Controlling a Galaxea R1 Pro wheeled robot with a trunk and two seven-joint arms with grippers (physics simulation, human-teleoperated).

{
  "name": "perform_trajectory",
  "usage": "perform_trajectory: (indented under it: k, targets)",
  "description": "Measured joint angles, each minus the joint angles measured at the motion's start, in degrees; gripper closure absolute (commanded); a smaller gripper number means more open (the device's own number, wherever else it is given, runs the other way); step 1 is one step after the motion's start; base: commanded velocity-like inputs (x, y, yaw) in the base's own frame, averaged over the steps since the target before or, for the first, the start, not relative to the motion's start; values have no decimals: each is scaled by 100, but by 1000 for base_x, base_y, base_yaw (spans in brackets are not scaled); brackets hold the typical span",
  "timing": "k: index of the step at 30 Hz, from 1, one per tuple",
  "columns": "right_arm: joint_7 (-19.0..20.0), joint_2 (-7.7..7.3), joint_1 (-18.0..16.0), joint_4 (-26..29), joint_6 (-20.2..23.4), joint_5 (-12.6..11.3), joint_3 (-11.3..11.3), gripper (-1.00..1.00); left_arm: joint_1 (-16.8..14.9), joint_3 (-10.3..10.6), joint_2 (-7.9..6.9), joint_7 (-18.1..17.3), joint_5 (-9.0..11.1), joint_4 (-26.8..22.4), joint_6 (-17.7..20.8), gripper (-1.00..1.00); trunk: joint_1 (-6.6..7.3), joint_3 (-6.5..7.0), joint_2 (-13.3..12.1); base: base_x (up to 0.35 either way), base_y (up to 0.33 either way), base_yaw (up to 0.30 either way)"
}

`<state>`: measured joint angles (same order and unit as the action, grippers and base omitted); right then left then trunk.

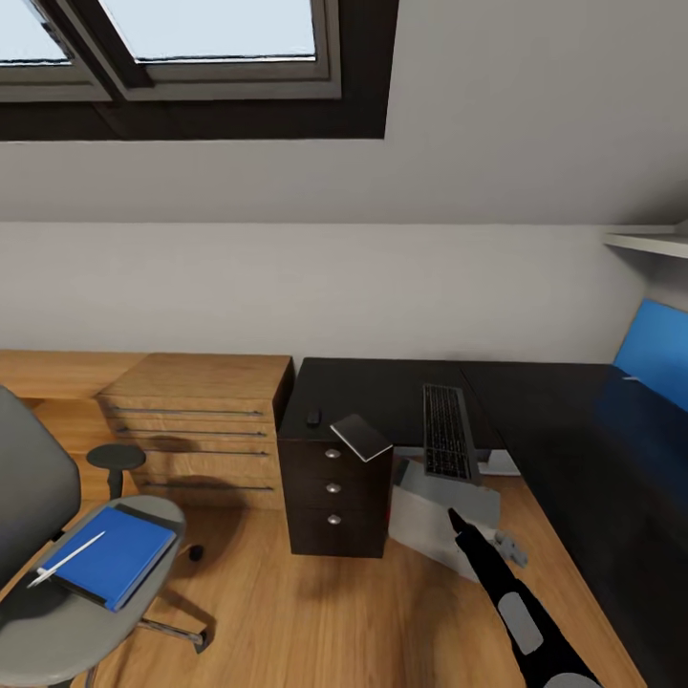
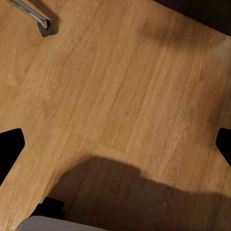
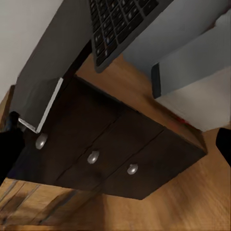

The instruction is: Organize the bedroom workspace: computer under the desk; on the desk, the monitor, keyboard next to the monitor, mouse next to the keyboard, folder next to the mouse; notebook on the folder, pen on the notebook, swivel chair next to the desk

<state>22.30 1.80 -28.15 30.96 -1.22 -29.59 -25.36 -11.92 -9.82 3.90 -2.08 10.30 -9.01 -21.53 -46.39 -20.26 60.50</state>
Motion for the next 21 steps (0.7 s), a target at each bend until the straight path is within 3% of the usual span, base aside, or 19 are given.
perform_trajectory:
  k: [4, 6, 13, 17, 21]
  targets:
    - [38, -49, -1, 273, 275, -502, -3, -100, 0, 1, 4, 1, 0, 0, 4, -100, -88, -72, 161, 0, 0, 0]
    - [48, -104, -1, 324, 325, -643, -3, -100, 0, 1, 4, 1, 0, 0, 5, -100, -132, -108, 241, 0, 0, 0]
    - [57, -293, -1, 371, 385, -814, -55, -100, 0, 1, 5, 1, 0, -5, -4, -100, -286, -234, 522, 0, 0, 0]
    - [58, -330, -1, 377, 452, -984, -112, -100, 0, 9, 3, 25, 6, -36, 0, -100, -374, -306, 682, 0, 0, 0]
    - [66, -338, -1, 380, 606, -1064, -125, -100, -2, 39, 5, 43, 24, -437, 174, -100, -461, -377, 843, 0, 0, 0]
